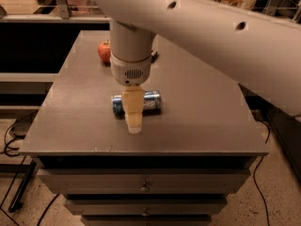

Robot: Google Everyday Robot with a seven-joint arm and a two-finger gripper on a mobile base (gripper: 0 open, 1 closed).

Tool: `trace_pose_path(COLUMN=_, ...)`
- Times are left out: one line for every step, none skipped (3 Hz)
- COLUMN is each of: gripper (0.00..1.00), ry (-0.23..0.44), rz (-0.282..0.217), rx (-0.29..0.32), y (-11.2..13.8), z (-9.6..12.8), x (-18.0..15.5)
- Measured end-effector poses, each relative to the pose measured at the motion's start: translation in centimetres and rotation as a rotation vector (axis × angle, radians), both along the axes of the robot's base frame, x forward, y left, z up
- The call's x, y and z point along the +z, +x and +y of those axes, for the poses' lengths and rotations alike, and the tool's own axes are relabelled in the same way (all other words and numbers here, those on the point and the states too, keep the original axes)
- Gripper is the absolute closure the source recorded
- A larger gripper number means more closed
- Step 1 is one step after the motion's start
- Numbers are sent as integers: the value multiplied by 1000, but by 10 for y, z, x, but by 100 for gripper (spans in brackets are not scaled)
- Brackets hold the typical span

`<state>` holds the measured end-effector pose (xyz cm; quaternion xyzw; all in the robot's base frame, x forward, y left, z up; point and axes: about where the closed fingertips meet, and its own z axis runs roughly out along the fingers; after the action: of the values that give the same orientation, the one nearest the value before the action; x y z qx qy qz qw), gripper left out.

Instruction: Place redbull can upright

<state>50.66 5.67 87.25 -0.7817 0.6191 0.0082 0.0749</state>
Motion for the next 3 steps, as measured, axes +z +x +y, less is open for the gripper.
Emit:
trace_pose_path(gripper=0, ry=6, rz=12, rx=-6, y=12, z=8, x=-20)
trace_pose_path(gripper=19, ry=9, rz=20, rx=-58, y=23, z=0, x=-35)
trace_pose_path(gripper=42, ry=21, rz=28, rx=-102, y=25, z=-3, x=-41)
